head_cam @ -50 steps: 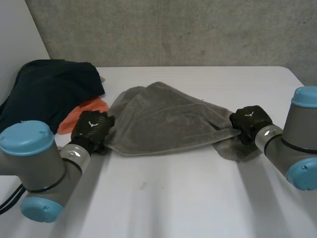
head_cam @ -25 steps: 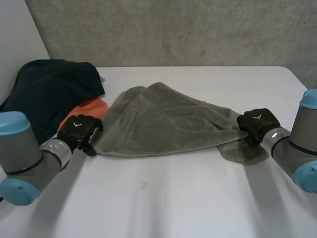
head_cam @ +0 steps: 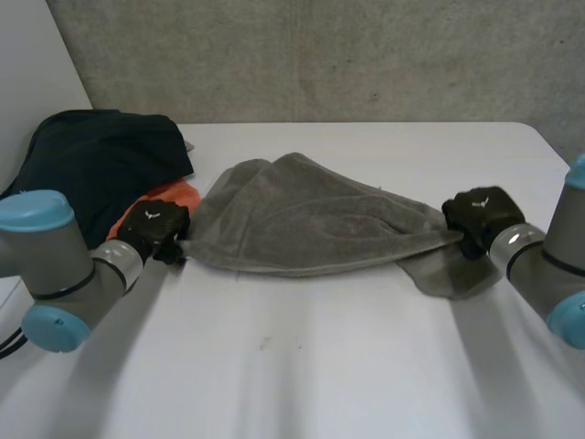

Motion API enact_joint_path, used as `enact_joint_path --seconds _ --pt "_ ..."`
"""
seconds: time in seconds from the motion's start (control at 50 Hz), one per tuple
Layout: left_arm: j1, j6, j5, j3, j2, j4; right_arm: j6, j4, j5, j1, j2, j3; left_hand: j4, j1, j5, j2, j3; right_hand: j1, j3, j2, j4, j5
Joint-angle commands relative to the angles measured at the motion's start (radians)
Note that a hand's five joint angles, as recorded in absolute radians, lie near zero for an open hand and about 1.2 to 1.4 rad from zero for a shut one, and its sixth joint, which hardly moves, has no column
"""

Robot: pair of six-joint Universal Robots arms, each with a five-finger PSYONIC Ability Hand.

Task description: Fold the laundry.

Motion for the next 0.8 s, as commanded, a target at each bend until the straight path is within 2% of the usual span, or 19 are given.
enact_joint_path --seconds 0.02,0.16,0.24,0.38,0.48,0.54,0.6,0.64,0.68,0.7,0.72,0.8 --pt "-0.007 -0.013 -0.003 -0.028 0.353 -0.066 -0.041 0.162 -0.005 0.0 -0.186 -0.116 0.199 0.25 0.249 0.202 0.206 0.28 0.207 0.22 0.199 0.211" --pt "-0.001 -0.013 -0.002 -0.055 0.648 -0.087 -0.177 0.492 -0.057 -0.038 -0.282 -0.326 0.199 0.25 0.249 0.202 0.206 0.28 0.207 0.22 0.199 0.211" --pt "-0.003 -0.002 0.001 -0.099 0.688 -0.116 -0.283 0.613 -0.074 -0.084 -0.275 -0.369 0.199 0.25 0.249 0.202 0.206 0.28 0.207 0.22 0.199 0.211" --pt "-0.011 0.012 -0.005 -0.148 0.601 -0.115 -0.354 0.65 -0.071 -0.084 -0.174 -0.338 0.199 0.25 0.249 0.202 0.206 0.28 0.207 0.22 0.199 0.211" --pt "-0.05 0.113 -0.017 -0.061 0.365 -0.112 -0.334 0.618 -0.065 -0.083 -0.069 -0.338 0.199 0.25 0.249 0.202 0.206 0.28 0.207 0.22 0.199 0.211" --pt "-0.07 0.167 -0.051 0.037 0.268 -0.11 -0.29 0.497 -0.049 -0.081 -0.002 -0.366 0.199 0.25 0.249 0.202 0.206 0.28 0.207 0.22 0.199 0.211" --pt "-0.119 0.188 -0.129 0.238 0.191 -0.109 -0.196 0.293 -0.016 -0.077 0.02 -0.424 0.199 0.25 0.249 0.202 0.206 0.28 0.207 0.22 0.199 0.211" --pt "-0.153 0.164 -0.178 0.393 0.167 -0.084 -0.133 0.181 0.009 -0.07 0.02 -0.449 0.199 0.25 0.249 0.202 0.206 0.28 0.207 0.22 0.199 0.211" --pt "-0.161 0.097 -0.201 0.508 0.17 0.0 -0.037 -0.027 0.03 -0.061 0.006 -0.459 0.199 0.25 0.249 0.202 0.206 0.28 0.207 0.22 0.199 0.211" --pt "-0.159 0.069 -0.203 0.53 0.174 0.038 -0.003 -0.101 0.032 -0.06 0.0 -0.458 0.199 0.25 0.249 0.202 0.206 0.28 0.207 0.22 0.199 0.211" --pt "-0.159 0.04 -0.204 0.544 0.177 0.075 0.076 -0.265 0.032 -0.058 -0.017 -0.446 0.199 0.25 0.249 0.202 0.206 0.28 0.207 0.22 0.199 0.211" --pt "-0.161 -0.074 -0.245 0.557 0.229 0.225 0.19 -0.49 0.04 -0.06 -0.052 -0.403 0.199 0.25 0.249 0.202 0.206 0.28 0.207 0.22 0.199 0.211"
